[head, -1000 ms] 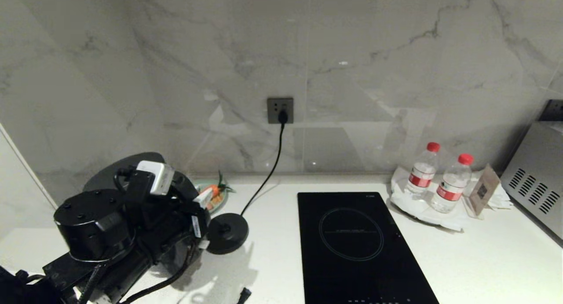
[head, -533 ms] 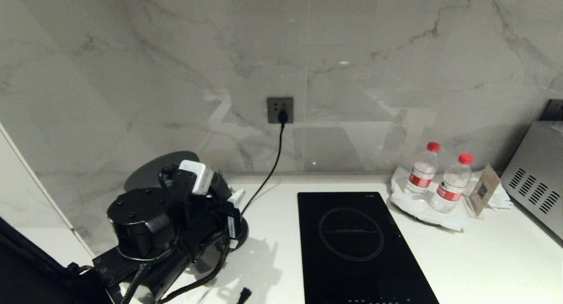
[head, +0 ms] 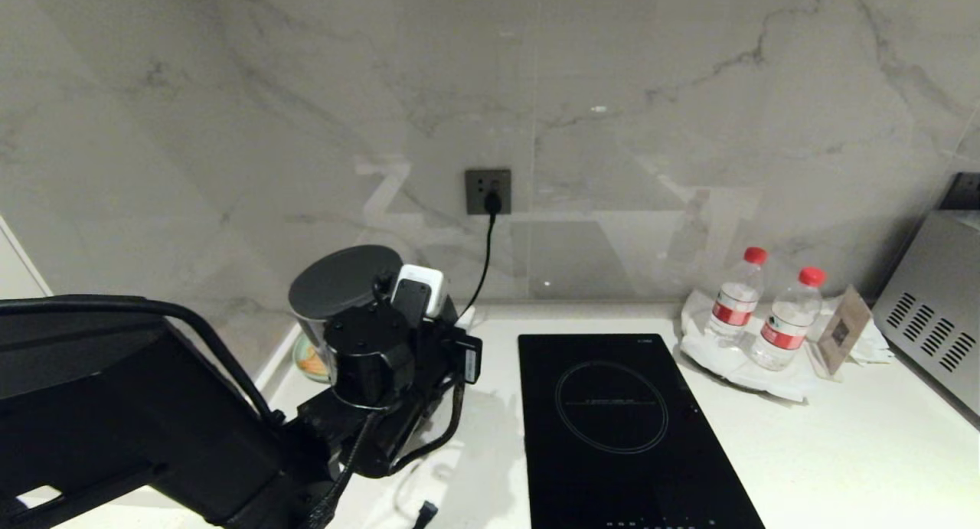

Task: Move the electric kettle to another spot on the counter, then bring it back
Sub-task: Place it on the power base

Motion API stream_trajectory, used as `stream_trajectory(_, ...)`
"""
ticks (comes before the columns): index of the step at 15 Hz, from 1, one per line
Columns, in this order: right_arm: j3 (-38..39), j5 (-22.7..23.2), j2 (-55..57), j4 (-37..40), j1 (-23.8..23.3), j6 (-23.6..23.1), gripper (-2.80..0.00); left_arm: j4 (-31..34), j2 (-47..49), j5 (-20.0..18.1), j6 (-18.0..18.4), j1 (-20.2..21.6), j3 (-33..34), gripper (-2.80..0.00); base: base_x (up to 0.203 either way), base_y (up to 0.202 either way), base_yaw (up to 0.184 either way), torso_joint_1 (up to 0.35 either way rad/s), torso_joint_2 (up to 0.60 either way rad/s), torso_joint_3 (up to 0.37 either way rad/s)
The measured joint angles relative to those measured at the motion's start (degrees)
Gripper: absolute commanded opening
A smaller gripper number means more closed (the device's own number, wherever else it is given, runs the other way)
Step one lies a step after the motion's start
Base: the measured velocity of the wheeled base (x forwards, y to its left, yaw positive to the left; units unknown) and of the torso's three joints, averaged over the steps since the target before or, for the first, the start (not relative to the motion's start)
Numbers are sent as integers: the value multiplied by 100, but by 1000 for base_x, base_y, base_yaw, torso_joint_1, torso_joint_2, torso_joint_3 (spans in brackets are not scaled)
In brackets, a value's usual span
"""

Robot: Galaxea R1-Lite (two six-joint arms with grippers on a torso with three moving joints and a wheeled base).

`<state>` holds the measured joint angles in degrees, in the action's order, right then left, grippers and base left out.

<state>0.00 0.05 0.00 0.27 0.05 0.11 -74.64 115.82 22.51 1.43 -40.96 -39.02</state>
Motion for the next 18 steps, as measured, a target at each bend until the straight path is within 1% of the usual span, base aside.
stream_trajectory(2, 0, -5, 0, 0, 0, 0, -280, -3, 412, 48, 28, 45, -292, -280, 0, 0, 0, 0, 0, 0)
stream_trajectory(7, 0, -2, 0, -2, -2, 0, -280, -2, 1272, 185, 115, 358, -1051, -280, 0, 0, 0, 0, 0, 0)
stream_trajectory(10, 0, -2, 0, -2, 0, -3, -280, 6, 1647, 386, 319, 522, -1484, -280, 0, 0, 0, 0, 0, 0)
stream_trajectory(13, 0, -2, 0, -2, -2, -3, -280, 15, 1863, 372, 320, 570, -1549, -280, 0, 0, 0, 0, 0, 0)
stream_trajectory(18, 0, -5, 0, 0, -2, -3, -280, 12, 1957, 339, 301, 574, -1380, -280, 0, 0, 0, 0, 0, 0)
